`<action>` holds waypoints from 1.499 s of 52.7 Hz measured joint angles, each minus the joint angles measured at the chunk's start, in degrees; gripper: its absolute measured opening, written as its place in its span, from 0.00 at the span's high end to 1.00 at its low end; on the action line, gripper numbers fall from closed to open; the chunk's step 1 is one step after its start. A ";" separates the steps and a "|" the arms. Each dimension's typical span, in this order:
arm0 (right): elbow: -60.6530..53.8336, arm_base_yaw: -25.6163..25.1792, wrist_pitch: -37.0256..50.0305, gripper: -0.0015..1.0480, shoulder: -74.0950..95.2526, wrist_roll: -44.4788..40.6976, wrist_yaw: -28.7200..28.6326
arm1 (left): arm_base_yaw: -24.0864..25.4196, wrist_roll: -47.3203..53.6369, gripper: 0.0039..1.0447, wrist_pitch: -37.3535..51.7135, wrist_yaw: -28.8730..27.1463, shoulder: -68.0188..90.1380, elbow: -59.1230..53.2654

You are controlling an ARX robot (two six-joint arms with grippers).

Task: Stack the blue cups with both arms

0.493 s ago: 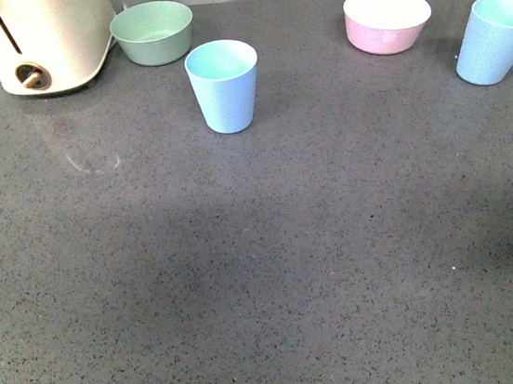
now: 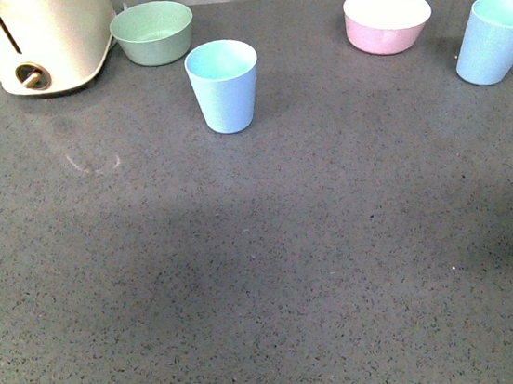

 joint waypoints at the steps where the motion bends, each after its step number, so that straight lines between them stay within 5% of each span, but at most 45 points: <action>1: 0.00 0.00 0.00 0.09 0.00 0.02 0.00 | 0.00 -0.02 0.08 0.00 0.00 0.00 0.00; 16: 0.00 0.00 0.00 0.09 0.00 0.00 0.00 | 0.00 0.00 0.08 0.00 0.00 0.00 0.00; 22: 0.00 0.00 0.00 0.09 0.00 0.02 0.02 | -4.15 -10.16 0.08 -12.94 -7.87 12.63 7.04; 37: 0.00 0.00 0.00 0.09 -0.02 0.00 0.00 | -10.80 -17.11 0.08 6.45 -5.31 56.89 27.21; 45: 0.00 0.00 0.00 0.09 -0.02 0.00 -0.02 | -14.93 -17.99 0.08 7.78 -5.86 80.08 41.20; 54: 0.00 0.00 0.00 0.09 -0.02 0.00 0.00 | -17.31 -18.10 0.08 2.43 -7.34 98.77 57.57; 79: 0.00 0.00 0.00 0.09 0.00 0.00 0.00 | -20.70 -17.94 0.08 -10.05 -11.04 118.14 81.42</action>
